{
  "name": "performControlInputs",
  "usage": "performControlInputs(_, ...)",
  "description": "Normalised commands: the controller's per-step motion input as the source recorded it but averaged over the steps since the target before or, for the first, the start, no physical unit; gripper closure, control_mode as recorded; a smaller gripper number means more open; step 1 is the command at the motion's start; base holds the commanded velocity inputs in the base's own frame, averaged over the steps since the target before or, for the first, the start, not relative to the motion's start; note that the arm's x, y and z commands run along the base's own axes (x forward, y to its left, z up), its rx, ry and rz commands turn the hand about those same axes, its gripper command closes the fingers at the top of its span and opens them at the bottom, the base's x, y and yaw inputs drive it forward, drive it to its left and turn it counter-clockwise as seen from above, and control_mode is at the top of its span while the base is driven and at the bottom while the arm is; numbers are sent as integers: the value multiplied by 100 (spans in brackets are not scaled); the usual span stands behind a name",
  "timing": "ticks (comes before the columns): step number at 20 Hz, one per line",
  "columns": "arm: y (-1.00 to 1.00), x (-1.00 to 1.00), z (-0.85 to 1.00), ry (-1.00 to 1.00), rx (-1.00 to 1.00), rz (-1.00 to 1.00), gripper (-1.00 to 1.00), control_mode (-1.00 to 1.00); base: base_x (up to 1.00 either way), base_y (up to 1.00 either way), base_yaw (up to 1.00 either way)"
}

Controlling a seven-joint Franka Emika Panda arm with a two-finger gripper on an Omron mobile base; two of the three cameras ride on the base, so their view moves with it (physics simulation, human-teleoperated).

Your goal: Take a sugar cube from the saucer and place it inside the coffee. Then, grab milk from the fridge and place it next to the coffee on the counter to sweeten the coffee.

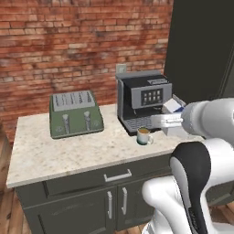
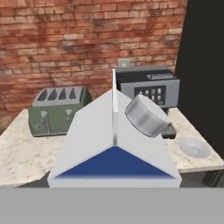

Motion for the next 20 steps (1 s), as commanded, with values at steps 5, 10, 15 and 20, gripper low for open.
performControlInputs(5, 29, 43, -39, 24, 0, -33, 100, -100, 0, 0, 0)
performControlInputs(10, 5, 33, -51, 41, 0, -26, 100, -100, 0, 0, 0)
performControlInputs(15, 1, 39, -43, 19, -7, -17, 100, -100, 0, 0, 0)
performControlInputs(20, 5, 13, -65, 0, -3, -13, 100, -100, 0, 0, 0)
